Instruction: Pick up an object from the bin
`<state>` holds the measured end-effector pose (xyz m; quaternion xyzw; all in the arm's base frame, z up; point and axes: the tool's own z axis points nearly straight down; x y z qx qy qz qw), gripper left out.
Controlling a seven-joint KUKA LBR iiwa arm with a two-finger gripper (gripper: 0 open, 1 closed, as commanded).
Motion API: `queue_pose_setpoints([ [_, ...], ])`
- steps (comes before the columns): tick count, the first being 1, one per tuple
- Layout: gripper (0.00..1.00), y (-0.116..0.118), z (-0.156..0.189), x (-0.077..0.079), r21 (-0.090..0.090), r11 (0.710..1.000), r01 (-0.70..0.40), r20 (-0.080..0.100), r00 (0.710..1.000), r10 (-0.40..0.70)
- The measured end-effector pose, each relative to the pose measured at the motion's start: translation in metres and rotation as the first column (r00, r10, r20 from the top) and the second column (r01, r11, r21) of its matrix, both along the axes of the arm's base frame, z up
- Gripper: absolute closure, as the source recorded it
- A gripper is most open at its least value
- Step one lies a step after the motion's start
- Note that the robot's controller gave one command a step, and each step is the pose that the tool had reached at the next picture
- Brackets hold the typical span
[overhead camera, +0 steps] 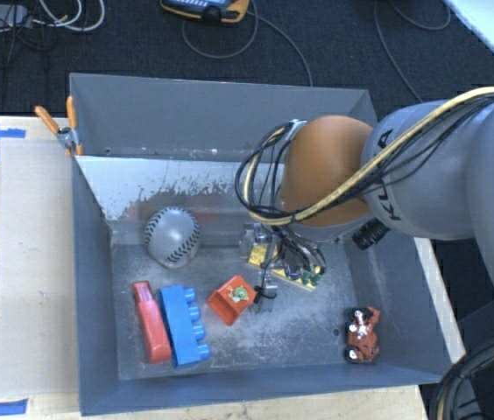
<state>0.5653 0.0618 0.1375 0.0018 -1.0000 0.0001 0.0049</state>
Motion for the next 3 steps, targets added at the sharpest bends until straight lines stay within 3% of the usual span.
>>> queue_pose_setpoints([
  [1, 1.00, -0.0005, 0.0046, 0.0014, 0.000, 1.000, 0.003, 0.007, 1.000, -0.003],
  [2, 0.00, -0.0005, 0.0046, 0.0014, 0.001, 1.000, 0.005, 0.007, 1.000, -0.005],
  [3, 0.00, -0.0005, 0.0046, 0.0014, 0.001, 1.000, 0.006, 0.007, 1.000, -0.006],
])
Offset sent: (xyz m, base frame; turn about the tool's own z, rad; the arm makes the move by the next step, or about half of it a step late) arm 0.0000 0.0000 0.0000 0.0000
